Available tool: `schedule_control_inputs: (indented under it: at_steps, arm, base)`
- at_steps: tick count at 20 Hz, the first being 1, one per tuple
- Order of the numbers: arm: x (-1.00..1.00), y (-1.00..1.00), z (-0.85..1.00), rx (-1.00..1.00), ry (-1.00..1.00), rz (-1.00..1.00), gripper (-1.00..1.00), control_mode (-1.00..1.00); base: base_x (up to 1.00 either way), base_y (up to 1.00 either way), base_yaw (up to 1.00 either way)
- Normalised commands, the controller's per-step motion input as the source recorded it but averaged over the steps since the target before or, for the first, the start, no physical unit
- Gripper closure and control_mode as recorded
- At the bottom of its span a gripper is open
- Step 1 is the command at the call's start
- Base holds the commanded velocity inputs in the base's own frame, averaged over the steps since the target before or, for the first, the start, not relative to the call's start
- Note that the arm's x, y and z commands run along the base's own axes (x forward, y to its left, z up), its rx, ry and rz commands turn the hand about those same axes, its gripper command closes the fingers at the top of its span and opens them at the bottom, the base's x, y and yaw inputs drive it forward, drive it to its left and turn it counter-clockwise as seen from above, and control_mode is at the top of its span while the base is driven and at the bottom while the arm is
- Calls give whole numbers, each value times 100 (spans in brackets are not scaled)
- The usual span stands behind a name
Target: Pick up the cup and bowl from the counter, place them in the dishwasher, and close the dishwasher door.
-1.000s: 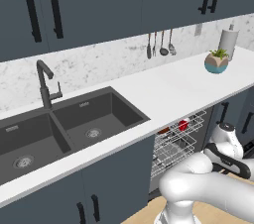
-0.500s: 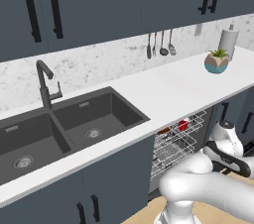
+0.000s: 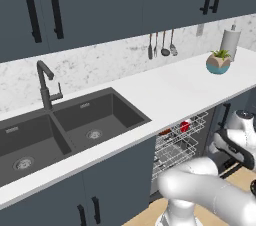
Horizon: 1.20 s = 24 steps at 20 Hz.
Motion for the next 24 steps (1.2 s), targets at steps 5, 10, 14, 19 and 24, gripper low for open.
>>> schedule_control_inputs:
  at_steps: [5, 10, 14, 19, 24]
  arm:
    - [-100, -64, 16, 42, -45, 1, -100, -100]
    - [-100, -17, -12, 11, -46, 11, -100, -100]
    - [-22, -48, -60, 1, -29, 13, -100, -100]
    - [26, -99, -96, 16, -27, 8, -100, -100]
    - [2, -100, -77, 23, -8, 5, -100, -100]
  base:
    - [0, 0, 0]
    - [0, 0, 0]
    - [0, 0, 0]
    - [0, 0, 0]
    - [0, 0, 0]
